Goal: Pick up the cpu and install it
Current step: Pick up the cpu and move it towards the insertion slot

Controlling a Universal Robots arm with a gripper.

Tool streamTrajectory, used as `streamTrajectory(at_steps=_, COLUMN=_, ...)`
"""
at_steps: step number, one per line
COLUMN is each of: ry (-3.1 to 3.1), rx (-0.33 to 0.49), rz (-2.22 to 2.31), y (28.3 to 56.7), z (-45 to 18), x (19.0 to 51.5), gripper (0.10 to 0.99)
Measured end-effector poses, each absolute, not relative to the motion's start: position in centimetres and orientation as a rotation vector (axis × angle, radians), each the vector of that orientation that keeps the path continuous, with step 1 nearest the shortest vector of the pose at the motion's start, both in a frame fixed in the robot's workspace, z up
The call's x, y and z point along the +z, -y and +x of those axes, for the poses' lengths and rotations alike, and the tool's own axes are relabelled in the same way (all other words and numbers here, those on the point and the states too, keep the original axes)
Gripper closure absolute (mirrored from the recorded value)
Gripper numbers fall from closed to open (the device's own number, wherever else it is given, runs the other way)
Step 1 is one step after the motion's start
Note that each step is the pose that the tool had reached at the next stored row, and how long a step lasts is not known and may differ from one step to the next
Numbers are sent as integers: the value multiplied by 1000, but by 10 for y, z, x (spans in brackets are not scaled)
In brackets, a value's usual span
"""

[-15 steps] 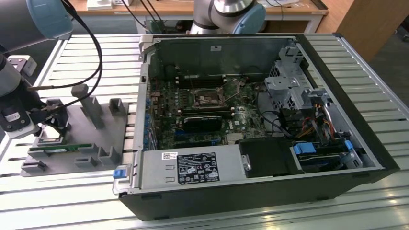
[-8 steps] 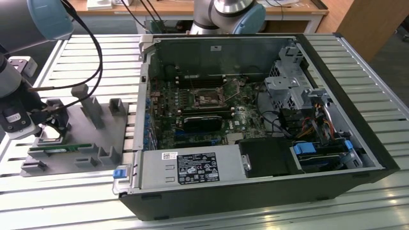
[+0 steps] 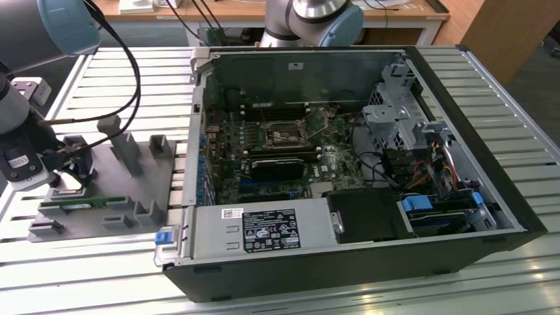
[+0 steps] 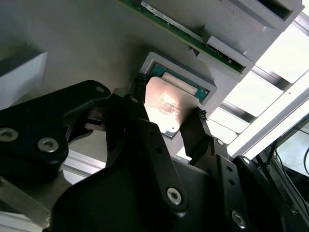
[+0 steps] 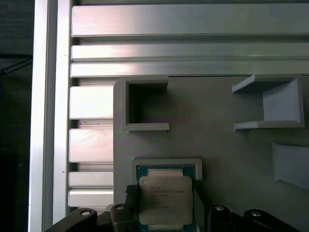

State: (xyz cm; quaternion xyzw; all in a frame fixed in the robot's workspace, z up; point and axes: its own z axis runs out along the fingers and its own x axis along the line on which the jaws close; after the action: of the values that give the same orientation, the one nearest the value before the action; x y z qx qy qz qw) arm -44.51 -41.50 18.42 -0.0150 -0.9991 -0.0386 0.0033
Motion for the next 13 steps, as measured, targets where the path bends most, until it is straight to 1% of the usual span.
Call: streamTrajectory(at_steps=13, ry=3132, rx=-121, rz=-47, y=415, z=-445, x=201, gripper=549)
